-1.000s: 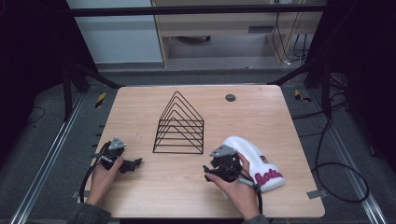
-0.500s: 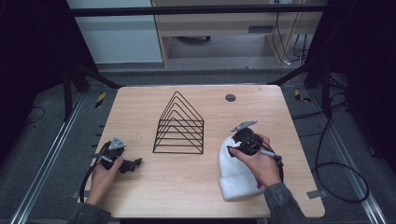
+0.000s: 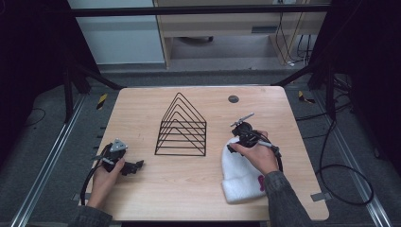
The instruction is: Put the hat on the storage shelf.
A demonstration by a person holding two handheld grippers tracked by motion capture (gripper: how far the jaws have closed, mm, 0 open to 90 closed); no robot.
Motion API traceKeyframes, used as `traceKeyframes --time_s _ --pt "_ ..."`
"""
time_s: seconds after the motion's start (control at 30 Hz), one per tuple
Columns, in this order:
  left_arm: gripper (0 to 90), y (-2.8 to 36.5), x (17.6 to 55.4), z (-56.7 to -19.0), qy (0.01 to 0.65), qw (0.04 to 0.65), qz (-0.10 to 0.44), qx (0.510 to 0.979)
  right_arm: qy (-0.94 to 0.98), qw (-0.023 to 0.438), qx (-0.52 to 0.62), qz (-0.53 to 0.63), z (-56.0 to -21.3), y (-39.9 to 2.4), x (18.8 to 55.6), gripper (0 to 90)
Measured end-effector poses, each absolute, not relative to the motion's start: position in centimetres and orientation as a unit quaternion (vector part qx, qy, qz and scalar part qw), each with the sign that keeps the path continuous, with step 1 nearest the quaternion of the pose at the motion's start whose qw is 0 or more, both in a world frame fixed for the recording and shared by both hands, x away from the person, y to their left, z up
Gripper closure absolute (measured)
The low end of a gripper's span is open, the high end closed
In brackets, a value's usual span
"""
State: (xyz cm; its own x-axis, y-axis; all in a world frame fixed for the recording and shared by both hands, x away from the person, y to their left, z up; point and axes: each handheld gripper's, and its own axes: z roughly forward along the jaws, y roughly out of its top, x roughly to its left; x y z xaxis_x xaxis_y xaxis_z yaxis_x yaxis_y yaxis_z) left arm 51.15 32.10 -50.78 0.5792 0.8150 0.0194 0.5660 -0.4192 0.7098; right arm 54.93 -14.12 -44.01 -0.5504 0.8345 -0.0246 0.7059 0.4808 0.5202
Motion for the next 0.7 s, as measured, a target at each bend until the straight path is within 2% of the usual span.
traceKeyframes --time_s 0.1,0.3,0.37,0.57,0.6,0.63,0.7 --pt "0.0 32.1 51.1 -50.8 0.420 0.338 0.185 0.822 0.849 0.132 0.459 0.227 -44.7 -13.7 55.4 29.4" --pt "0.0 32.1 51.1 -50.8 0.420 0.338 0.185 0.822 0.859 0.112 0.457 0.204 -46.6 -12.2 55.7 36.4" --pt "0.0 32.1 51.1 -50.8 0.420 0.338 0.185 0.822 0.860 0.113 0.458 0.196 -47.3 -12.0 55.6 42.8" --pt "0.0 32.1 51.2 -50.8 0.420 0.338 0.184 0.822 0.860 0.106 0.457 0.203 -47.0 -12.5 55.5 71.3" --pt "0.0 32.1 51.2 -50.8 0.420 0.338 0.184 0.822 0.860 0.106 0.457 0.203 -47.0 -12.5 55.5 71.3" --pt "0.0 32.1 51.2 -50.8 0.420 0.337 0.185 0.822 0.862 0.100 0.451 0.211 -47.0 -12.7 55.5 78.0" --pt "0.0 32.1 51.2 -50.8 0.420 0.338 0.185 0.822 0.860 0.104 0.449 0.218 -46.9 -12.7 55.3 80.5"
